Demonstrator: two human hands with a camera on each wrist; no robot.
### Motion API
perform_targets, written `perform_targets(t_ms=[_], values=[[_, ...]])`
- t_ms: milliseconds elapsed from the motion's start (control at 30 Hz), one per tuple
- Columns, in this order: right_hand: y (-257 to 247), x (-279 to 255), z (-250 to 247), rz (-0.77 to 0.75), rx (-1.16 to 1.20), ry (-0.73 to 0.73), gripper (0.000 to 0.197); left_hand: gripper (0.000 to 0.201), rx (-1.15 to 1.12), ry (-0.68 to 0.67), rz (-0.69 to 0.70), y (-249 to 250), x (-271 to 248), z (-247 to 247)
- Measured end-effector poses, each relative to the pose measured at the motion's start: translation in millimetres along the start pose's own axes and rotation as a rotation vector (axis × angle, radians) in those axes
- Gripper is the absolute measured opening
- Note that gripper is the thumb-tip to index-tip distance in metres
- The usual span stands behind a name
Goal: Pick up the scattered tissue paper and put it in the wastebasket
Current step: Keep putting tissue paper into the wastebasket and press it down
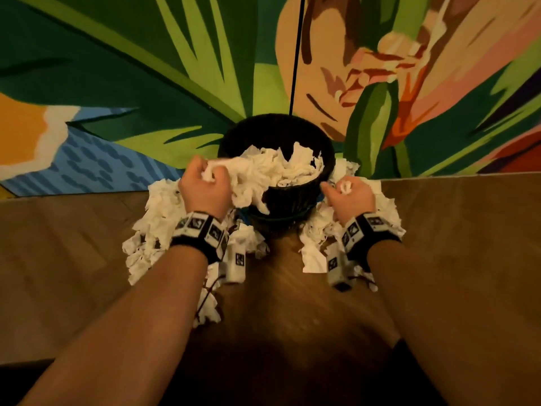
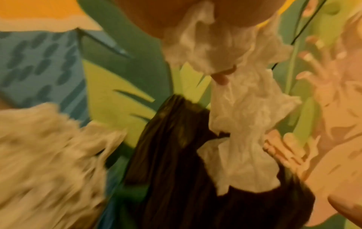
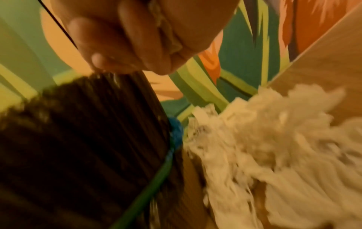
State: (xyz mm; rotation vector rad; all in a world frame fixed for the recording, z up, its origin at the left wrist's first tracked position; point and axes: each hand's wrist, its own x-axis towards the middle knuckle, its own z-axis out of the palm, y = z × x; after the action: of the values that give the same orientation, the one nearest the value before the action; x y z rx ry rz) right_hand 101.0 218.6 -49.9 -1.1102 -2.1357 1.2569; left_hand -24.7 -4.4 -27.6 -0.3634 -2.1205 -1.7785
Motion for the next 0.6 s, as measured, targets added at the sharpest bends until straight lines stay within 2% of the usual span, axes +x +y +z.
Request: perform_targets(t_ms=[100,200,300,333,367,467,600], values=[[-36,23,-19,-0.136,-0.06,0.064,0.04,0.033,0.038,-0.031,0.123,28,42,12],[-64,34,-19,-0.171,-0.014,0.003,0.025,0.02,0.025,-0.107,0.116,40,64,25],[-80,38,-6,-0.178,0.19,-0.08,0.02,0.017,0.004,-0.226,0.08,50,78,39],[-85,38,-1,-0.183,0.193,-0.087,0.015,0.018,0.001,-0.273,0.063,52,81,43],[-87,36,5,-0.195,0.16,-0.095,0.007,0.021,0.012,-0.322,0.048,52,83,46],[-84,30,25,-0.256,0.018,-0.166,0.017,0.019,0.072,-0.436,-0.027,42,86,54],[-65,26,43,-0.338,-0.198,-0.187,0.03,0.005,0.174,-0.44,-0.042,18,83,62]])
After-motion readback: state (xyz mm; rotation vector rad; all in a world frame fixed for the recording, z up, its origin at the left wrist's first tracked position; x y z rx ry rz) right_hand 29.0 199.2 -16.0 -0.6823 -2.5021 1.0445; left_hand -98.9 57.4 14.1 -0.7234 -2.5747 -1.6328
